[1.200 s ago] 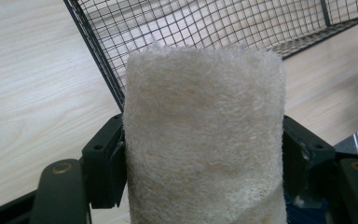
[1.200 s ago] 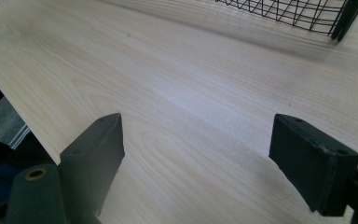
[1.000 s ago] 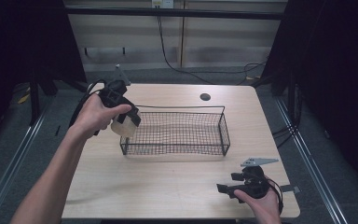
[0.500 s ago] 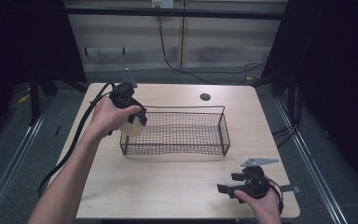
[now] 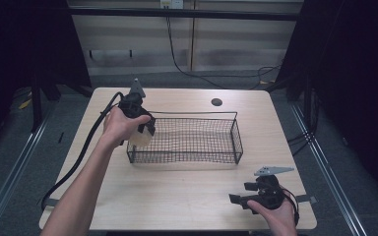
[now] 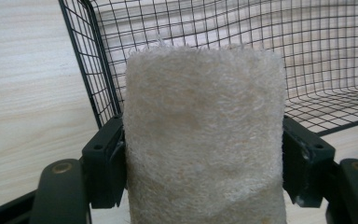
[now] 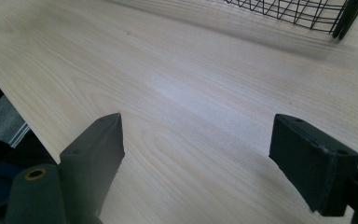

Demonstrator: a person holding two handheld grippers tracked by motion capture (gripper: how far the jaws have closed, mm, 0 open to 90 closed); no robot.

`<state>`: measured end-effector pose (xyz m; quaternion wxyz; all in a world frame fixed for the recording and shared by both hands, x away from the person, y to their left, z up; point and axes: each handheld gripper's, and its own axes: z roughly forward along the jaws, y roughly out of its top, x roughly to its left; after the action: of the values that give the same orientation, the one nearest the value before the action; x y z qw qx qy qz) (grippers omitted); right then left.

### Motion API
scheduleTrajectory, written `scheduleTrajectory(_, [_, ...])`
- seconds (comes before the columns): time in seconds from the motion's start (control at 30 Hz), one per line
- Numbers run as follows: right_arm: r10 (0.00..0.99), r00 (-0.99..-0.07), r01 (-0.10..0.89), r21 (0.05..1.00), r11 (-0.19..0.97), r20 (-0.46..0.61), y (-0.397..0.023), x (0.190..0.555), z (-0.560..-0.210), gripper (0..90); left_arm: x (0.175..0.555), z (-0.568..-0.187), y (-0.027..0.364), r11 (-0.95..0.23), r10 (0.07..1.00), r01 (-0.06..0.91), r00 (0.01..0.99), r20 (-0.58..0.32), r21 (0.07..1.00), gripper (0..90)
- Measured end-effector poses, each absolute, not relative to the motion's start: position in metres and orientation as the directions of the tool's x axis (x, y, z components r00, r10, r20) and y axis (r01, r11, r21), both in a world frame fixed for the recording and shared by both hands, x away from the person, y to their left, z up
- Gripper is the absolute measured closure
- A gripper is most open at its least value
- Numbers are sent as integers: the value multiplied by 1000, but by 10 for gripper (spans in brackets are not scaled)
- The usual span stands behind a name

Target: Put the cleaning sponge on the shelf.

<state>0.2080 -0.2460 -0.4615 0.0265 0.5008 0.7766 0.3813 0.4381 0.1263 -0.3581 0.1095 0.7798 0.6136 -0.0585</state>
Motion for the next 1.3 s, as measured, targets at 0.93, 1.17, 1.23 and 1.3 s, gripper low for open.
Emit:
scheduleTrajectory(0.93, [794,-500,758,618,208,346,-246,208,-462,176,447,-399,110,-185,967,982,188,-170,34,284])
scheduleTrajectory(1.17, [791,-502,759,617,209,350,-246,208,-462,178,448,-410,117,-174,969,984,176,-173,25,283])
scheduleTrajectory(1.23, [791,-502,759,617,209,349,-246,208,-462,178,449,-412,120,-177,971,984,177,-160,17,283])
scheduleTrajectory(1.3, [792,-501,759,617,207,350,-246,208,-462,177,449,-411,120,-163,974,986,165,-154,26,283])
